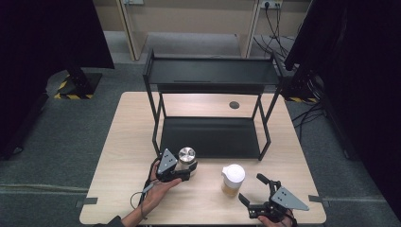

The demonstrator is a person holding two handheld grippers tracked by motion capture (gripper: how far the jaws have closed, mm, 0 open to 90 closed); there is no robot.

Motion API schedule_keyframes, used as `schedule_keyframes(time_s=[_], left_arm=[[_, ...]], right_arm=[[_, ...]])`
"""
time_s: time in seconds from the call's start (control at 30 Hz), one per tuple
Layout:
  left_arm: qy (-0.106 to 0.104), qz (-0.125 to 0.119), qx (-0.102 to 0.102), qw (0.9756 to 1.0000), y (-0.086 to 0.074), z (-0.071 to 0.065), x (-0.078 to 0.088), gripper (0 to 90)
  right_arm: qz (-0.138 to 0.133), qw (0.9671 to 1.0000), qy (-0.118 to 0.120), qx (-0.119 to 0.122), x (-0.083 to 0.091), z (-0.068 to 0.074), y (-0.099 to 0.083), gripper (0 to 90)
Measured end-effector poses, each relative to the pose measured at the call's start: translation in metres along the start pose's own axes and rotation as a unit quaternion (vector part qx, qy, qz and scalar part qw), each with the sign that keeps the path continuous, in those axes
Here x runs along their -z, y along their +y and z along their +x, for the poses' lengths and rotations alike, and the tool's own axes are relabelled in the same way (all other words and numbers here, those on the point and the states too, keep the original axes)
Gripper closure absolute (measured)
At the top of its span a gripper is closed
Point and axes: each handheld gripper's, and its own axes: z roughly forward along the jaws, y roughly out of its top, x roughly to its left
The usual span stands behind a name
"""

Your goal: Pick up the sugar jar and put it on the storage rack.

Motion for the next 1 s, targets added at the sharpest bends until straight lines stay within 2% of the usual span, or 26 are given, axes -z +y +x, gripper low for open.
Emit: schedule_keyframes(time_s=[0.5, 0.63, 1.0], left_arm=[[-0.021, -0.005, -0.001, 0.9998, 0.03, 0.002, 0.02, 30.8], [-0.032, -0.007, 0.001, 0.9995, 0.035, 0.005, 0.024, 30.8], [-0.036, -0.001, -0.007, 0.9993, 0.054, 0.008, 0.034, 30.8]], right_arm=[[0.0, 1.0, 0.0, -0.001, 0.0, 0.0, 0.0, 0.4], [-0.001, 1.0, 0.001, -0.001, 0.0, 0.0, 0.0, 0.4], [-0.002, 1.0, 0.001, -0.001, 0.0, 0.0, -0.001, 0.4]])
